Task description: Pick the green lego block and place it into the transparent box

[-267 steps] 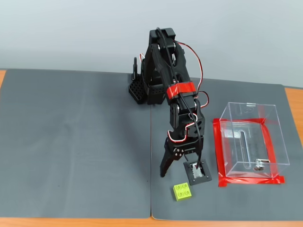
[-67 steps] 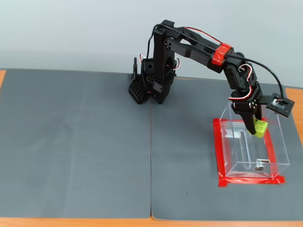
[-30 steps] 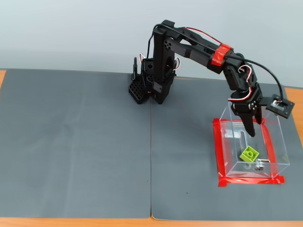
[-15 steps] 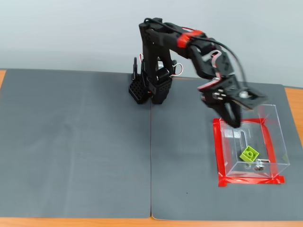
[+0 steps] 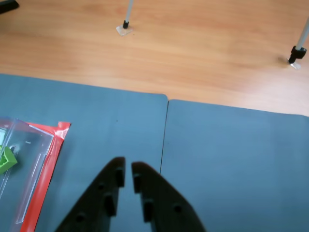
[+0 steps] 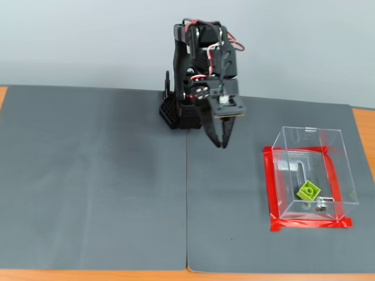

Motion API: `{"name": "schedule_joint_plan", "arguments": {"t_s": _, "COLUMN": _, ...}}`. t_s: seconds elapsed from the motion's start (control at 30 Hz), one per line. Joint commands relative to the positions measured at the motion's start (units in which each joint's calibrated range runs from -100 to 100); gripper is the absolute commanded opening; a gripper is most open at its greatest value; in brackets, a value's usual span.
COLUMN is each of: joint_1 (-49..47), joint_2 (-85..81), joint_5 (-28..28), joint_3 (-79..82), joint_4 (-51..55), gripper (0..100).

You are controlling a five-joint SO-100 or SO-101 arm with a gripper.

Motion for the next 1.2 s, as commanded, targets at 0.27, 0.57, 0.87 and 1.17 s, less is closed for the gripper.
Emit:
{"name": "schedule_joint_plan", "arguments": {"t_s": 0.27, "joint_1": 0.1, "joint_2": -22.5, "joint_5": 0.1, "joint_3": 25.4, "joint_4": -0.2, "gripper": 2}}
{"name": "schedule_joint_plan", "arguments": {"t_s": 0.57, "joint_1": 0.6, "joint_2": -40.1, "joint_5": 0.1, "joint_3": 44.3, "joint_4": -0.2, "gripper": 2}}
{"name": "schedule_joint_plan", "arguments": {"t_s": 0.87, "joint_1": 0.6, "joint_2": -49.9, "joint_5": -0.3, "joint_3": 62.1, "joint_4": -0.3, "gripper": 2}}
{"name": "schedule_joint_plan", "arguments": {"t_s": 1.17, "joint_1": 4.7, "joint_2": -49.9, "joint_5": -0.3, "joint_3": 71.6, "joint_4": -6.0, "gripper": 2}}
